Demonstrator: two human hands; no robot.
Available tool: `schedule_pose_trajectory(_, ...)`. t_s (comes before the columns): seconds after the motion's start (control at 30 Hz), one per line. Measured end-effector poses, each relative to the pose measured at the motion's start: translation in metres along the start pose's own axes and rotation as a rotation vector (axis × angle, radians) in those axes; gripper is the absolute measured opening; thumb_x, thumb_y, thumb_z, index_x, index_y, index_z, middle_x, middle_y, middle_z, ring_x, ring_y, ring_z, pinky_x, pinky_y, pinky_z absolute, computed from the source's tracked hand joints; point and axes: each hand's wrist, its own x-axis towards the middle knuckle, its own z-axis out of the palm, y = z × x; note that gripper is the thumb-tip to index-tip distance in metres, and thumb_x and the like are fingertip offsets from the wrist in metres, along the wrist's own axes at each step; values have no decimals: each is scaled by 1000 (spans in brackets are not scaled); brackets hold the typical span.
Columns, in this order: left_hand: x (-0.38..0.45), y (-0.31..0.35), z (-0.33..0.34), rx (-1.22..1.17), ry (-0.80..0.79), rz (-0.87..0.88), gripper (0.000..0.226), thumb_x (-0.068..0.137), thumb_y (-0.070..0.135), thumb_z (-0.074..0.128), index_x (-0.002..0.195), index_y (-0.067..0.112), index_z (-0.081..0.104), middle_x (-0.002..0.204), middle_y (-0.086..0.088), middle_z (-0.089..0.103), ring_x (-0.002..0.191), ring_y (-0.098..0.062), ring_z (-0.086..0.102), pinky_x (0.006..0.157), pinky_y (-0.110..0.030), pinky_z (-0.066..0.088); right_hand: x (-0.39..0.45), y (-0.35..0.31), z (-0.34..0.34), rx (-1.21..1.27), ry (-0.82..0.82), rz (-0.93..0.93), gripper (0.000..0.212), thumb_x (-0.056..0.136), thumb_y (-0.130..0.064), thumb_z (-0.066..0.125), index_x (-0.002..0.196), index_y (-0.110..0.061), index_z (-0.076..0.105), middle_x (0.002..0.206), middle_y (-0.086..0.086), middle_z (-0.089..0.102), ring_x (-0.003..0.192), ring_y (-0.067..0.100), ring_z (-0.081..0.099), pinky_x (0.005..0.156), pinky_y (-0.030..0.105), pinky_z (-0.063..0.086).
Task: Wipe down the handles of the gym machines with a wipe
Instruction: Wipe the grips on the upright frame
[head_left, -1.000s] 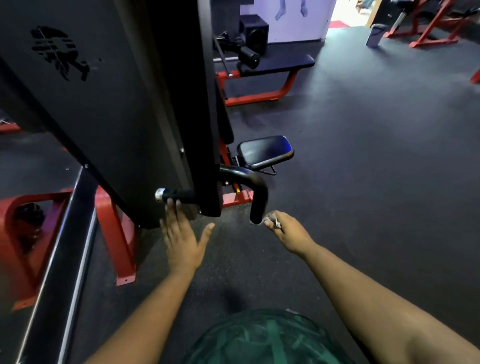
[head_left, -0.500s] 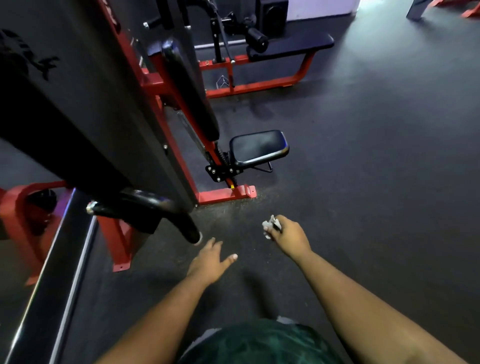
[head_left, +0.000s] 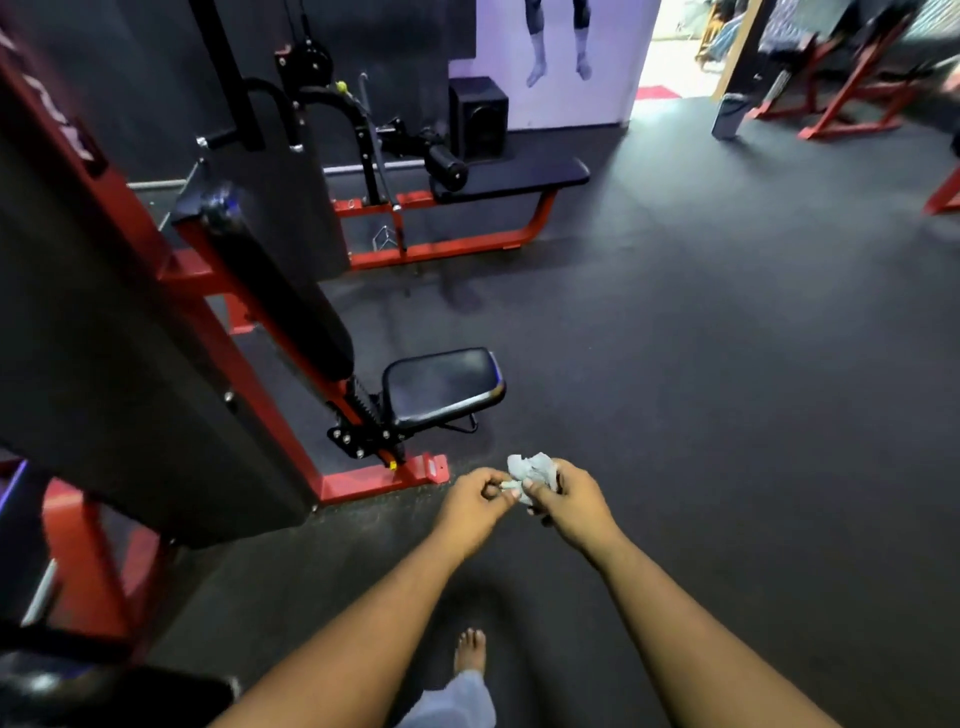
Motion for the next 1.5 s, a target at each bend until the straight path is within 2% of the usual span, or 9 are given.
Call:
schedule_pose_trajectory(0.2, 92, 47, -3, -334, 71, -35, 7, 97, 8, 68, 92, 13, 65, 73, 5, 66, 65, -10, 57, 56, -20, 44, 84, -21, -50, 92, 216, 35, 11, 93, -27, 72, 85, -21, 73, 76, 4, 74, 65, 19, 69, 66, 49, 59)
schedule_pose_trajectory(0.5, 210, 127, 4, -825, 0, -189, 13, 108, 25, 50, 105, 16, 59, 114, -12, 75, 97, -26, 71, 74, -39, 58, 187, -55, -103, 346, 242, 20, 27, 95, -27, 71, 86, -2, 70, 78, 24, 69, 63, 19, 62, 65, 42, 55)
schedule_pose_trajectory(0.63, 259, 159, 20, -599, -110, -24, 24, 103, 31, 62, 123, 18, 58, 108, -5, 77, 86, -23, 73, 71, -37, 60, 239, -54, -135, 386, 128, -32, 21, 101, -24, 63, 96, -8, 75, 86, 18, 73, 73, 18, 62, 71, 38, 54)
schedule_pose_trajectory(0.73, 304, 179, 35, -440, 4, 87, 9, 98, 13, 70, 107, 13, 68, 87, -4, 76, 72, -17, 62, 61, -27, 52, 284, -47, -168, 385, 75, -48, 21, 102, -23, 62, 95, -8, 74, 91, 13, 75, 80, 17, 65, 78, 39, 57)
schedule_pose_trajectory(0.9, 363, 216, 58, -635, 139, 29, 9, 101, 19, 64, 103, 18, 73, 101, 0, 78, 97, -16, 70, 76, -32, 54, 365, -37, -223, 367, 7, -11, 22, 102, -24, 60, 96, -5, 69, 96, 11, 75, 87, 20, 70, 79, 41, 60)
schedule_pose_trajectory(1.1, 420, 252, 63, -1067, 73, -87, 11, 93, 24, 58, 99, 22, 66, 102, 0, 71, 97, -15, 65, 80, -44, 54, 459, -53, -265, 510, -15, 125, 19, 104, -21, 52, 93, -8, 63, 100, 14, 76, 77, 21, 72, 67, 39, 59)
schedule_pose_trajectory(1.3, 499, 251, 43, -790, 54, -148, 52, 103, 53, 50, 70, 14, 59, 107, -12, 72, 91, -26, 68, 77, -41, 53, 555, -103, -261, 535, -176, 63, 18, 103, -22, 53, 92, -15, 64, 89, 10, 71, 83, 26, 68, 76, 48, 57)
schedule_pose_trajectory(1.4, 544, 251, 25, -742, 54, -63, 34, 90, 43, 76, 99, 13, 63, 109, -14, 70, 94, -25, 68, 87, -45, 58, 605, -128, -249, 458, -235, 3, 22, 102, -28, 58, 84, -20, 67, 83, 8, 69, 80, 23, 65, 75, 42, 52)
schedule_pose_trajectory(1.5, 593, 253, 2, -655, -46, -19, 51, 86, 30, 81, 130, 14, 62, 117, -19, 71, 103, -30, 69, 86, -44, 57, 658, -148, -232, 394, -252, 1, 21, 101, -32, 60, 87, -18, 68, 83, 9, 70, 80, 26, 65, 76, 44, 54)
